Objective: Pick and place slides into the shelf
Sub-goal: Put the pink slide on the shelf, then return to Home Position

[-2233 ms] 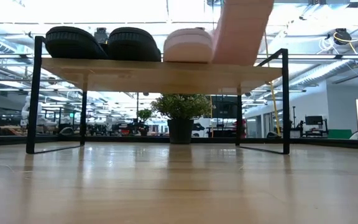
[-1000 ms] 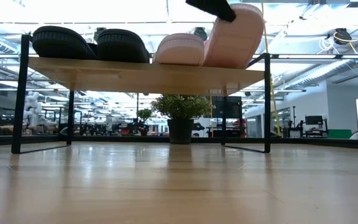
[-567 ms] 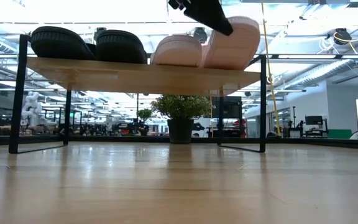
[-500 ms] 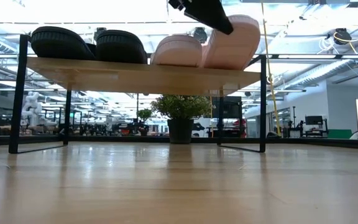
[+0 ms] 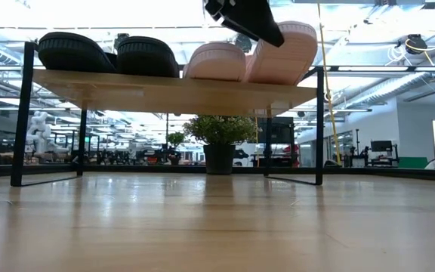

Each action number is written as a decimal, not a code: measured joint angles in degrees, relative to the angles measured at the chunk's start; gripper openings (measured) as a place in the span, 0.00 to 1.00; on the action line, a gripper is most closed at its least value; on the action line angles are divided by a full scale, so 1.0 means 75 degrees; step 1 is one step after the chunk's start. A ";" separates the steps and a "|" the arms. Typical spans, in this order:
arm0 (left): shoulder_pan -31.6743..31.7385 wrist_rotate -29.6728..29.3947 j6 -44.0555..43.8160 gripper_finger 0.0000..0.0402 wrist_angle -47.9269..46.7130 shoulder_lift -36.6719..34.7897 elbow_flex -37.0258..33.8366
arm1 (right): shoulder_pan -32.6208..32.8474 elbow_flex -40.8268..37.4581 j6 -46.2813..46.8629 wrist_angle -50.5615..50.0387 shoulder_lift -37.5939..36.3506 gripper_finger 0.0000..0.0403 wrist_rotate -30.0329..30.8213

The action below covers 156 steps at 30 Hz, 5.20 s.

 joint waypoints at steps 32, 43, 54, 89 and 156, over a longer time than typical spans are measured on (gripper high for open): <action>-0.0093 0.0020 -0.0207 0.79 0.0165 -0.0012 0.0000 | 0.0000 0.0000 -0.0020 -0.0003 0.0146 0.22 0.0000; -0.0122 -0.0034 -0.0263 0.79 0.0375 -0.0020 -0.0003 | 0.0002 0.0000 -0.0022 -0.0001 0.0145 0.22 0.0000; -0.0135 -0.0070 -0.0103 0.78 0.0533 -0.0020 -0.0003 | 0.0003 0.0000 -0.0055 0.0000 0.0143 0.22 0.0003; 0.0237 -0.0318 0.0074 0.75 0.0048 -0.0020 -0.0003 | 0.0000 0.0000 -0.0284 0.0424 0.0143 0.22 0.0026; -0.5939 0.1403 -1.8076 0.53 -0.7754 -0.2261 -0.2705 | -0.2320 -1.1826 0.4806 0.2815 -0.3398 0.22 -0.0396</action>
